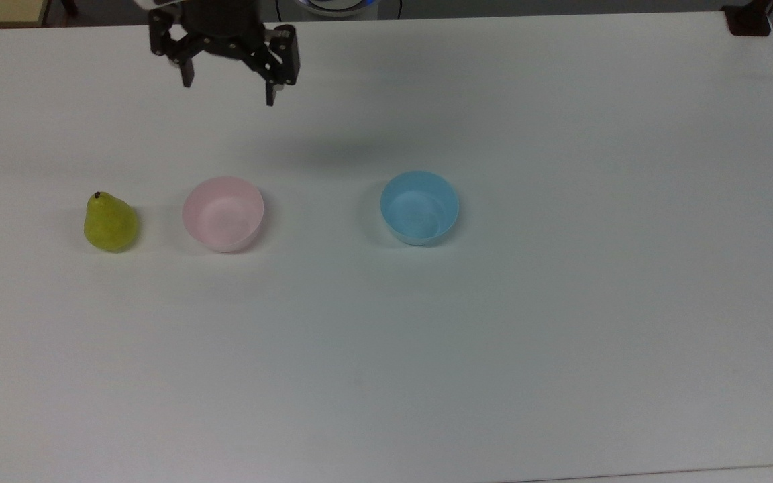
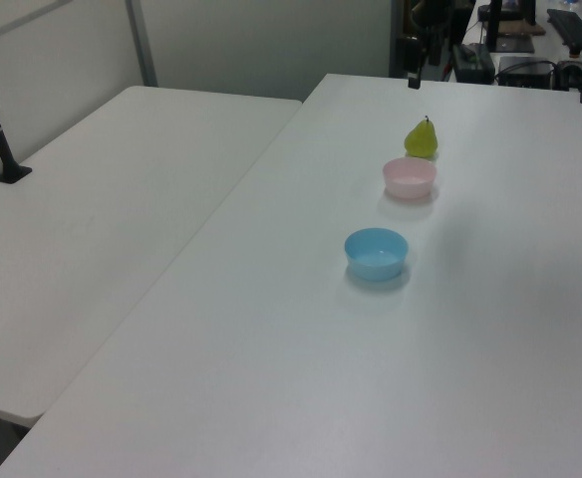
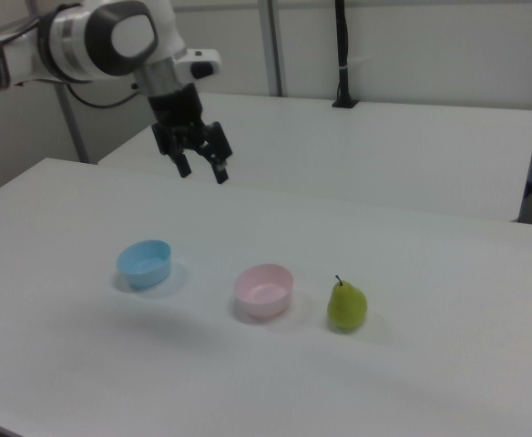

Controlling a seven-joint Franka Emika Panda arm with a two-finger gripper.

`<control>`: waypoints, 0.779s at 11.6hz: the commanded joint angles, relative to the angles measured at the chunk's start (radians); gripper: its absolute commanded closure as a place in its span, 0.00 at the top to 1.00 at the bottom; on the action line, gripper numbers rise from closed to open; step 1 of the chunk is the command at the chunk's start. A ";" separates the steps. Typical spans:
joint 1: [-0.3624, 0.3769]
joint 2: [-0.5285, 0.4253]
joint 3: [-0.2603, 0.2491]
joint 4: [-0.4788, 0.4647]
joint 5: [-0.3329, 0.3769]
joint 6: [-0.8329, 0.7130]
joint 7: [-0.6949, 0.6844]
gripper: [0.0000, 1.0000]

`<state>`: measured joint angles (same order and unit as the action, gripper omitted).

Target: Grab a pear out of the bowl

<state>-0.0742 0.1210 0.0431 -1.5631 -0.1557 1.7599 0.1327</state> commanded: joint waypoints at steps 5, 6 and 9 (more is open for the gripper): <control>0.100 -0.075 -0.042 -0.040 0.096 -0.099 0.044 1.00; 0.099 -0.075 -0.040 -0.040 0.097 -0.100 0.042 1.00; 0.106 -0.078 -0.035 -0.040 0.097 -0.108 0.042 1.00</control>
<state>0.0088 0.0745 0.0205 -1.5753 -0.0785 1.6690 0.1756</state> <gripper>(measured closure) 0.000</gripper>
